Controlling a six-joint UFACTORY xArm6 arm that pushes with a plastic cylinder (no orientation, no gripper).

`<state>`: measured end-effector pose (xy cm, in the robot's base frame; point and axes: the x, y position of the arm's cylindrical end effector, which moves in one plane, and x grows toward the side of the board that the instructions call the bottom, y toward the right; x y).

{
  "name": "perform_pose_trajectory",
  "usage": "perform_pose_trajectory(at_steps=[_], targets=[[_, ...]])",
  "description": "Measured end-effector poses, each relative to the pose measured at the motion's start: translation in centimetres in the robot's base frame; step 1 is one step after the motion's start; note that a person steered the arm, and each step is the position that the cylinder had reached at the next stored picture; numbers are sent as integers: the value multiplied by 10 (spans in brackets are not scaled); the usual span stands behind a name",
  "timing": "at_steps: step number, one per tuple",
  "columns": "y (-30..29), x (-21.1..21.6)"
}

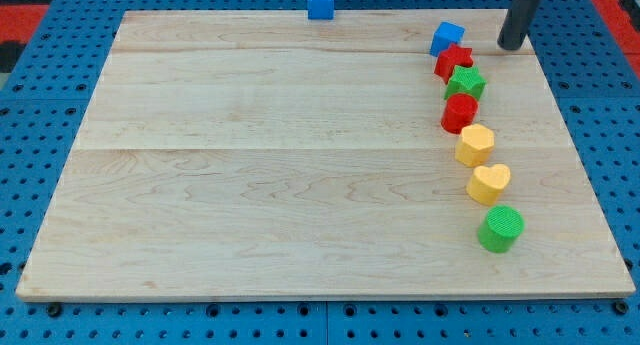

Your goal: Move your arm close to the blue triangle

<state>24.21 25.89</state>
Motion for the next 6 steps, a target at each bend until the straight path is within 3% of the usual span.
perform_pose_trajectory(at_steps=[1,2,4,5,6], targets=[[-4,-33],[-62,-47],[-282,-18],[-350,-50],[-332,-50]])
